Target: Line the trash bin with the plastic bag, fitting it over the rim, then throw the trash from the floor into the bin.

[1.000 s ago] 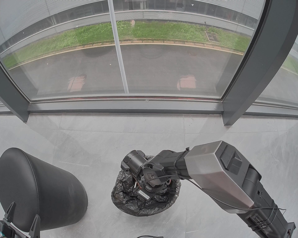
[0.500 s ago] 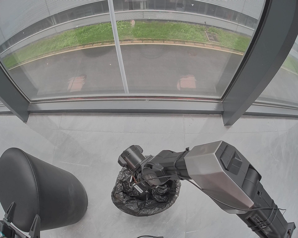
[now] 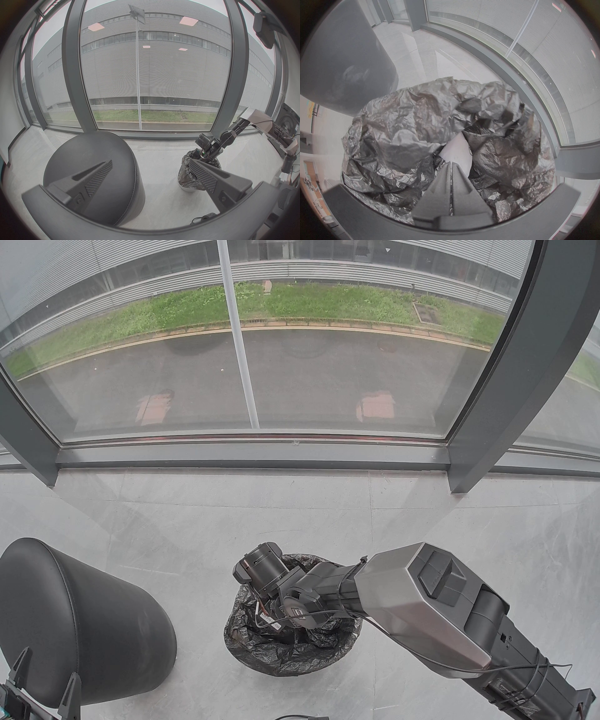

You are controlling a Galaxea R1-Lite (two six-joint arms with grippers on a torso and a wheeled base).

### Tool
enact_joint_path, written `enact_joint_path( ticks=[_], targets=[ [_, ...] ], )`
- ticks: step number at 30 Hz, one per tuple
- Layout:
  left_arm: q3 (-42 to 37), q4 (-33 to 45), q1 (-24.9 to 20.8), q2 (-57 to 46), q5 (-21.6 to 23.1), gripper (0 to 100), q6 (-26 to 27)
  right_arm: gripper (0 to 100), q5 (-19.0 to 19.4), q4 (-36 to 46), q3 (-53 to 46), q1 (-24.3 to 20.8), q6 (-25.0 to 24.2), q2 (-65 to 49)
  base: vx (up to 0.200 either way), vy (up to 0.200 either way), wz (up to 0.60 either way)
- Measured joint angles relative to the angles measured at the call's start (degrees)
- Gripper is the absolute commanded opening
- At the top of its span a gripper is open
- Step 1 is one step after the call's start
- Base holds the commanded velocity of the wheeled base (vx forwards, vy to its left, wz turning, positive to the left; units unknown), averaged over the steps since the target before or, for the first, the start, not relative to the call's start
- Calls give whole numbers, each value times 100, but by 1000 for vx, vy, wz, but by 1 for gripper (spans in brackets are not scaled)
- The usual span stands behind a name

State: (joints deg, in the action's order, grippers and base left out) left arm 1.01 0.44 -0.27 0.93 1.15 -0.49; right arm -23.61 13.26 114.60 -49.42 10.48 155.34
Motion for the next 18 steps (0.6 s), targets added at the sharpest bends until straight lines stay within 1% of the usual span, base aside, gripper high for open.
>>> enact_joint_path(
  ticks=[6, 10, 13, 18],
  targets=[
    [0, 0, 0, 0, -2, 100, 0, 0, -4, -111, -2, 20, 178, 150, 0, 0, 0],
    [0, 0, 2, 0, -2, 100, -2, 0, -24, -421, 0, 94, 369, 276, 0, 0, 0],
    [0, 0, 2, 0, -2, 100, 0, 0, -107, -471, 0, 163, 405, 367, 0, 0, 0],
    [0, 0, 0, 0, 0, 100, -2, 0, -123, -572, 0, 310, 421, 510, 0, 0, 0]
  ],
)
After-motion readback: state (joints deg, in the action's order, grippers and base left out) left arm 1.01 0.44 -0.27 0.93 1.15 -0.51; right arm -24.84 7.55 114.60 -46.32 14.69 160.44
